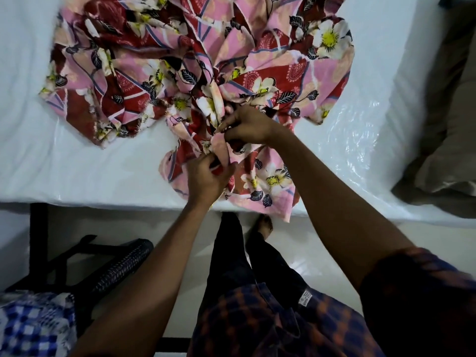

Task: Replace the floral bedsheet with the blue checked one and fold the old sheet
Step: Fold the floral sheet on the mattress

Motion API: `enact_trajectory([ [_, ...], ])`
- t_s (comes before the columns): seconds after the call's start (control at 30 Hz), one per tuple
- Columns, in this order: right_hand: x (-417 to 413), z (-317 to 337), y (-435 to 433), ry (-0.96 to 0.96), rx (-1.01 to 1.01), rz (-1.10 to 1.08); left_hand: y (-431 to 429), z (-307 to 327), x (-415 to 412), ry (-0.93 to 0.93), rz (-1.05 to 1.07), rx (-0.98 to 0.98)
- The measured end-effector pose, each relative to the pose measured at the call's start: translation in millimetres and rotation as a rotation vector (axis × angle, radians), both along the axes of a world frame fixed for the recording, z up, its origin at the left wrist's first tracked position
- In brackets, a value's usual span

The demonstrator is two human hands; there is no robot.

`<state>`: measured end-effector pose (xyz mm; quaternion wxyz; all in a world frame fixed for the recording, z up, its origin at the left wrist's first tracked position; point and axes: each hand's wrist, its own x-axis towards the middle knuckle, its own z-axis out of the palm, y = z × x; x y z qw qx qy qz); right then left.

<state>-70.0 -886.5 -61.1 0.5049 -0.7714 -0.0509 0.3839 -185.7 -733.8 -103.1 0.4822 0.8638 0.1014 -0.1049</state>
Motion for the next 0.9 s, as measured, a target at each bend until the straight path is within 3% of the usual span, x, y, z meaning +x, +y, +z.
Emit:
enact_trajectory([
  [0.1,4.0,1.5,-6.6,-0.014,-0.075,0.105,-0.8,2.3,9.2,-0.054,0.046,0.086],
  [0.2,8.9,-6.3,-27.7,-0.263,-0.313,0.135,7.4,6.7,16.3,-0.115,0.033,0.194],
  [0.27,6.1,-15.0,-40.4,-0.504,-0.492,-0.025,13.9,12.0,18.8,-0.159,-0.027,0.342],
  [0.37,-3.9,-26.3,-49.1,-0.712,-0.569,-0.274,18.7,21.7,21.4,-0.229,-0.127,0.477],
  [0.57,1.3,-21.0,-52.8,-0.743,-0.493,-0.619,37.9,18.9,6.9,-0.23,-0.259,0.662],
  [0.73,-16.5,-22.2,-49.1,-0.702,-0.465,-0.538,46.6,14.4,-2.1,-0.109,-0.247,0.756],
  [0.9,-50.2,-38.7,-46.6,-0.525,-0.346,-0.06,67.0,15.2,5.2,0.13,-0.209,0.805],
])
